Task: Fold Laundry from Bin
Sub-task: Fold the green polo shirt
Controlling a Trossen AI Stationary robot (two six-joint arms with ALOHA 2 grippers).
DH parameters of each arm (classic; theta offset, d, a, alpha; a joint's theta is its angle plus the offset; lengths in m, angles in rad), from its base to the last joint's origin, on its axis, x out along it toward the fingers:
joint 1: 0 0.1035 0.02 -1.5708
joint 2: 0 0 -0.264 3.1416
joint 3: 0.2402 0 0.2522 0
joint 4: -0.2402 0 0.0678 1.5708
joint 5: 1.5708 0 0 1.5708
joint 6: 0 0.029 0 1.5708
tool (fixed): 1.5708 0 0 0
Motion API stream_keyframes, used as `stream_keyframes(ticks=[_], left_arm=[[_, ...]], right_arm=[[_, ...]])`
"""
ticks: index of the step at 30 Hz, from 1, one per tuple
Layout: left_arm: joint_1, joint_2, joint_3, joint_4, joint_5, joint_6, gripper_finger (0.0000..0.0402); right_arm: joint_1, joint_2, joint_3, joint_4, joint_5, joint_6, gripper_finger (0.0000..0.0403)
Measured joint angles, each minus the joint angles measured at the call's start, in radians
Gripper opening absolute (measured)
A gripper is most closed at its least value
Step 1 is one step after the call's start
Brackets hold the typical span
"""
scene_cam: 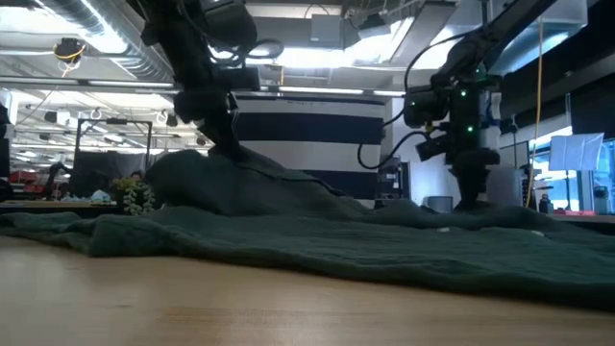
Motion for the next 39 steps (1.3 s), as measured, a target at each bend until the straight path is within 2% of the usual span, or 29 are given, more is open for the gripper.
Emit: stream_keyframes(ticks=[5, 10, 18, 25, 34, 39], left_arm=[[0.022, 0.0, 0.0, 0.0, -0.008, 0.015, 0.0028], [0.045, 0.0, 0.0, -0.005, 0.048, 0.032, 0.0068], [0.079, -0.008, 0.0, -0.03, 0.06, -0.008, 0.0132], [0.194, -0.007, -0.001, -0.157, 0.216, -0.19, 0.0144], [0.377, 0.002, -0.001, -0.128, 0.458, -0.195, 0.0144], [0.405, 0.048, -0.001, -0.123, 0.506, -0.193, 0.0144]], right_arm=[[0.0, -0.064, 0.0, -0.042, 0.018, 0.072, 0.0003], [0.0, -0.146, 0.0, -0.047, 0.017, 0.112, 0.0003], [0.0, -0.19, 0.0, -0.047, 0.016, 0.112, 0.0002], [0.0, -0.19, 0.0, -0.045, 0.015, 0.112, 0.0002], [0.0, -0.19, 0.0, -0.043, 0.015, 0.111, 0.0001], [0.0, -0.19, 0.0, -0.042, 0.011, 0.107, 0.0001]])
